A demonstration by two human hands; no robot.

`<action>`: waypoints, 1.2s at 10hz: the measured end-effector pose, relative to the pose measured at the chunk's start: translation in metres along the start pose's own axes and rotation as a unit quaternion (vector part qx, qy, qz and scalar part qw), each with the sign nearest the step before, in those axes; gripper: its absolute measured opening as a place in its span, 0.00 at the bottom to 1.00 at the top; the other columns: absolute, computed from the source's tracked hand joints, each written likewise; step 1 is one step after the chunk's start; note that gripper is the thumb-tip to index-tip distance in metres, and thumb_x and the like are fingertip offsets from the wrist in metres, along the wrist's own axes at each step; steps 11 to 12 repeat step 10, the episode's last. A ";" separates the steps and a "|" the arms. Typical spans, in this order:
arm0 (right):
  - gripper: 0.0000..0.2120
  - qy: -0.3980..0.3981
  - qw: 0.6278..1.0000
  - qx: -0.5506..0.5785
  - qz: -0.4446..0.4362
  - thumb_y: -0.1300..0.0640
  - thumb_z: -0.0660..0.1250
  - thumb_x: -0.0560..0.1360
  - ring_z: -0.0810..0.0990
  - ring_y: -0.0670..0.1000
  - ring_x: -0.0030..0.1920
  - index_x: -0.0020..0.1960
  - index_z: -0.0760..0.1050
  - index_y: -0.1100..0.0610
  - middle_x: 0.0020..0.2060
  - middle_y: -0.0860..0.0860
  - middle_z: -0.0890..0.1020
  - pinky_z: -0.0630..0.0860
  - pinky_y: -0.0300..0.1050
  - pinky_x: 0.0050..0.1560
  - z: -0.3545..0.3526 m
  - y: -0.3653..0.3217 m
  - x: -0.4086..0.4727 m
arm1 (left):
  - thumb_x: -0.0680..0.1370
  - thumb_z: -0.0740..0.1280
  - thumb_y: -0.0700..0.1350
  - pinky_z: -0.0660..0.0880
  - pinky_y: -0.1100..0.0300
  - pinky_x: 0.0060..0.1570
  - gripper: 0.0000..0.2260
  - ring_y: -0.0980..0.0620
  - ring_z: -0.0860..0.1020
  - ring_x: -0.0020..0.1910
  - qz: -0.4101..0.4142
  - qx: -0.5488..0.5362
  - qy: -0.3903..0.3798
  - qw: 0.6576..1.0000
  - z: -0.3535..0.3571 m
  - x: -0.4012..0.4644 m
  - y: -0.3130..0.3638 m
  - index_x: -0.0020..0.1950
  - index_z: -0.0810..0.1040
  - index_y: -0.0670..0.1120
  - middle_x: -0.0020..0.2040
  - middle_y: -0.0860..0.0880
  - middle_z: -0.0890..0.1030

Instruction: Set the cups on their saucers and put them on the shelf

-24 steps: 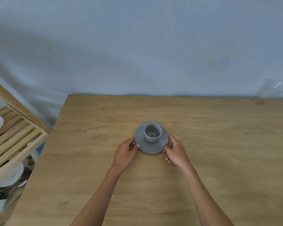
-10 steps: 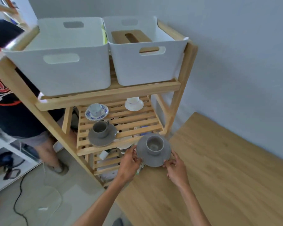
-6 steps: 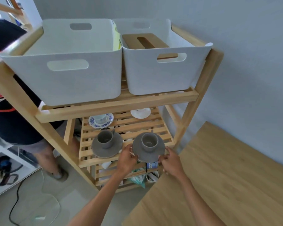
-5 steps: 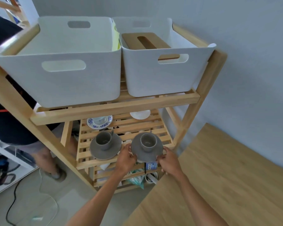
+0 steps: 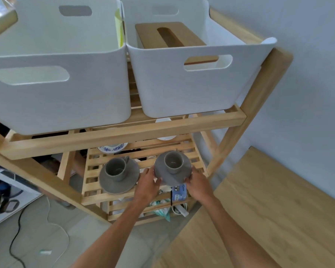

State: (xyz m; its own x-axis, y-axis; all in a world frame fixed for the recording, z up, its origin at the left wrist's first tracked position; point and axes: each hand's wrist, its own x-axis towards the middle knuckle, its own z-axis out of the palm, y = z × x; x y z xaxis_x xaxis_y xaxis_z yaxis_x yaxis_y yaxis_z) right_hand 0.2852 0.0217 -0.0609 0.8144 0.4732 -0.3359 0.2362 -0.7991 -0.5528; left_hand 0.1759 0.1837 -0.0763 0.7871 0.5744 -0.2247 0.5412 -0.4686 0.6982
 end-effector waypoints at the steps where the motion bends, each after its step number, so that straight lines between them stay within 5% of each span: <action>1: 0.28 -0.001 0.993 -0.117 -0.027 0.49 0.54 0.85 0.81 0.62 0.60 0.81 0.53 0.56 0.79 0.55 0.59 0.79 0.58 0.58 0.003 0.005 -0.002 | 0.80 0.66 0.45 0.75 0.49 0.63 0.22 0.49 0.74 0.64 0.039 0.044 0.007 0.998 -0.001 -0.002 0.000 0.74 0.65 0.51 0.67 0.49 0.73; 2: 0.31 -0.014 0.983 -0.178 -0.035 0.46 0.47 0.85 0.82 0.64 0.59 0.83 0.43 0.58 0.83 0.52 0.46 0.79 0.59 0.57 0.004 0.008 -0.003 | 0.81 0.63 0.48 0.79 0.49 0.54 0.23 0.48 0.77 0.57 0.074 0.093 -0.003 0.993 -0.001 0.003 -0.001 0.75 0.60 0.52 0.62 0.49 0.74; 4: 0.32 -0.011 0.978 -0.203 -0.044 0.43 0.45 0.85 0.81 0.65 0.60 0.83 0.39 0.57 0.83 0.53 0.49 0.78 0.58 0.58 -0.005 0.006 0.006 | 0.83 0.58 0.49 0.75 0.54 0.41 0.25 0.51 0.76 0.45 0.086 0.132 -0.006 0.987 -0.004 0.011 0.009 0.78 0.52 0.50 0.59 0.46 0.72; 7: 0.31 0.004 0.980 -0.192 -0.057 0.43 0.48 0.85 0.74 0.62 0.71 0.83 0.46 0.56 0.82 0.55 0.56 0.73 0.57 0.65 -0.011 0.001 0.016 | 0.84 0.52 0.52 0.74 0.53 0.40 0.27 0.46 0.78 0.49 0.038 0.177 0.010 0.983 0.000 0.013 0.017 0.80 0.46 0.48 0.63 0.44 0.71; 10: 0.26 0.025 0.988 -0.135 -0.067 0.45 0.52 0.83 0.79 0.60 0.64 0.78 0.58 0.51 0.69 0.55 0.76 0.78 0.58 0.60 -0.011 0.000 0.012 | 0.84 0.53 0.53 0.78 0.51 0.46 0.21 0.46 0.79 0.52 0.039 0.139 0.039 0.989 -0.003 -0.002 0.019 0.76 0.58 0.48 0.62 0.44 0.73; 12: 0.26 0.025 0.988 -0.135 -0.067 0.45 0.52 0.83 0.79 0.60 0.64 0.78 0.58 0.51 0.69 0.55 0.76 0.78 0.58 0.60 -0.011 0.000 0.012 | 0.84 0.53 0.53 0.78 0.51 0.46 0.21 0.46 0.79 0.52 0.039 0.139 0.039 0.989 -0.003 -0.002 0.019 0.76 0.58 0.48 0.62 0.44 0.73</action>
